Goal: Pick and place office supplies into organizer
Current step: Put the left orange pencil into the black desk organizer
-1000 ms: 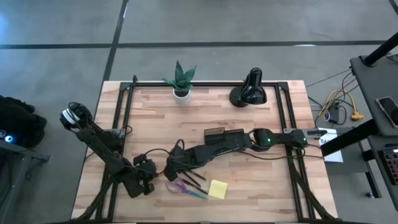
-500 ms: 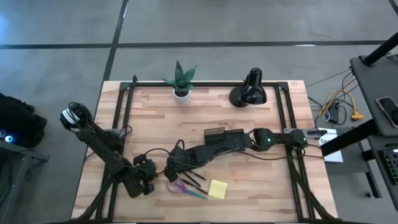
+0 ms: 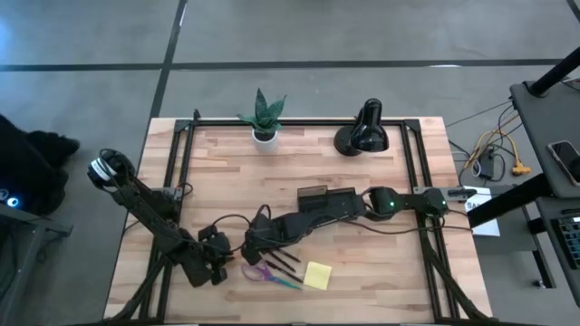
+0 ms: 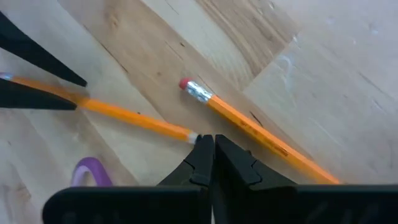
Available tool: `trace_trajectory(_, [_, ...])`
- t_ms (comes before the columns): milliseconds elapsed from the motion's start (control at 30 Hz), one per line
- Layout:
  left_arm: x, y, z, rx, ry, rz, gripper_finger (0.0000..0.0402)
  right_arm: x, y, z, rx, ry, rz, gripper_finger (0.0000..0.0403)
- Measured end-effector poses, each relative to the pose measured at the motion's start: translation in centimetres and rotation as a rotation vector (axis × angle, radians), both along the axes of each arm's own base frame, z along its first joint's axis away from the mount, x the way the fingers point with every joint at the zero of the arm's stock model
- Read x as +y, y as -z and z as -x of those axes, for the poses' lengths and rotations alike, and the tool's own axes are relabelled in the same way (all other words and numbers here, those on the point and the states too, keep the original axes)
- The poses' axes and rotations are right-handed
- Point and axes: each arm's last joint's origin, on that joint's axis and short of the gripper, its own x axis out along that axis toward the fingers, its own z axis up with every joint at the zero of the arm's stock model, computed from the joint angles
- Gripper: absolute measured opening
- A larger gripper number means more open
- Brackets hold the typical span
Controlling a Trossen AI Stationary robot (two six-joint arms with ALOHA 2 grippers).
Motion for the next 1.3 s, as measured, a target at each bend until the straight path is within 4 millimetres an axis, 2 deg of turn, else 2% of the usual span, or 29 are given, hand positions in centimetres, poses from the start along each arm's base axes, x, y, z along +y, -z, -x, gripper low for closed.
trace_trajectory(500, [0.13, 0.03, -0.07, 0.001, -0.006, -0.007, 0.0054, 0.33, -0.49, -0.5, -0.059, -0.022, -0.029, 0.0009])
trace_trajectory(1300, [0.12, -0.15, -0.09, -0.005, -0.003, -0.004, 0.0054, 0.18, 0.43, -0.31, -0.051, -0.021, -0.027, 0.0009])
